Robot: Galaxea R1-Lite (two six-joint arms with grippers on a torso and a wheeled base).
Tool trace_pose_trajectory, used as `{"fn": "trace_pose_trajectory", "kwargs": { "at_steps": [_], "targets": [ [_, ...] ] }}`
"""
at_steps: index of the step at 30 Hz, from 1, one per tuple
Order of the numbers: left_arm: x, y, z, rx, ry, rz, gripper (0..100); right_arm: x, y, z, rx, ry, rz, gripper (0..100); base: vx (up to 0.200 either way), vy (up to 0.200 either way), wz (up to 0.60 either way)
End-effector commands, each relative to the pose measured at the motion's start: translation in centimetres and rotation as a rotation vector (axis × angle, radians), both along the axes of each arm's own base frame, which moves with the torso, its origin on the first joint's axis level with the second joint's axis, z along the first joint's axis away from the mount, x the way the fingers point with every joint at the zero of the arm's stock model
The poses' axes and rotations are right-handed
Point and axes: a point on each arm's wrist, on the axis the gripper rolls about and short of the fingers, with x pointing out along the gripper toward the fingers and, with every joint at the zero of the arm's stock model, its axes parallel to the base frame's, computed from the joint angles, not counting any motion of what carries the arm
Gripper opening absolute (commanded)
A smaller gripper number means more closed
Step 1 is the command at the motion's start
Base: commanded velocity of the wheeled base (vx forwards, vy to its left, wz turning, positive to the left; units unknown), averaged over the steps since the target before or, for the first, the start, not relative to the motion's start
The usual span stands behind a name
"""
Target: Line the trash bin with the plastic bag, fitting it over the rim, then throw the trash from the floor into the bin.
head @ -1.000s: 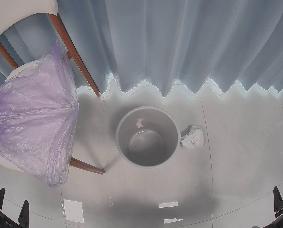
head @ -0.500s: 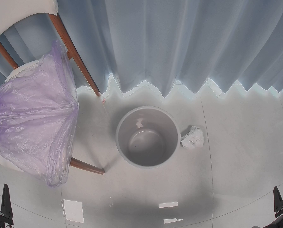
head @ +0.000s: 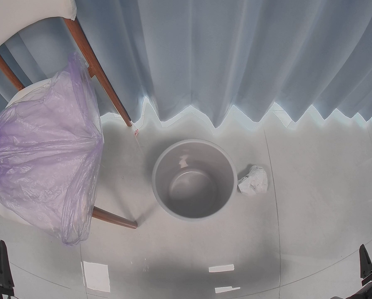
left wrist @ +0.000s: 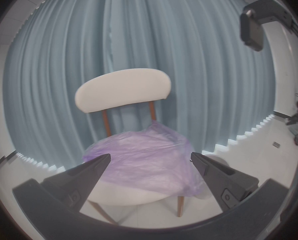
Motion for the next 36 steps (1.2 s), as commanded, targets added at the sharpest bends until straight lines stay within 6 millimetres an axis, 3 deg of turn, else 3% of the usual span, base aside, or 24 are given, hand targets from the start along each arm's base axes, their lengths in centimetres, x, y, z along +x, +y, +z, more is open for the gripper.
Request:
{"fn": "trace_pose_trajectory", "kwargs": {
  "at_steps": [1,2,4,8,17,32,36],
  "targets": [
    [-0.7,-0.3,1.1,0.101,-0.066,-0.114,100,0.0,0.0,-0.5,0.000,0.000,0.001,100,0.000,0.000,0.00],
    [-0.7,-0.3,1.2,0.104,-0.068,-0.120,100,0.0,0.0,-0.5,0.000,0.000,-0.001,100,0.000,0.000,0.00],
    [-1.3,-0.6,3.6,0.145,-0.075,-0.197,100,0.0,0.0,-0.5,0.000,0.000,0.001,100,0.000,0.000,0.00],
    [-1.0,-0.8,6.2,0.164,0.015,-0.268,100,0.0,0.0,-0.5,0.000,0.000,0.001,100,0.000,0.000,0.00],
    [2.6,-0.9,11.5,0.197,0.121,-0.340,100,0.0,0.0,-0.5,0.000,0.000,0.001,100,0.000,0.000,0.00],
    [7.4,-1.4,12.0,0.499,0.189,-0.525,100,0.0,0.0,-0.5,0.000,0.000,0.001,100,0.000,0.000,0.00],
    [9.0,-3.0,11.4,0.541,0.245,-0.765,100,0.0,0.0,-0.5,0.000,0.000,0.001,100,0.000,0.000,0.00]
  ]
}}
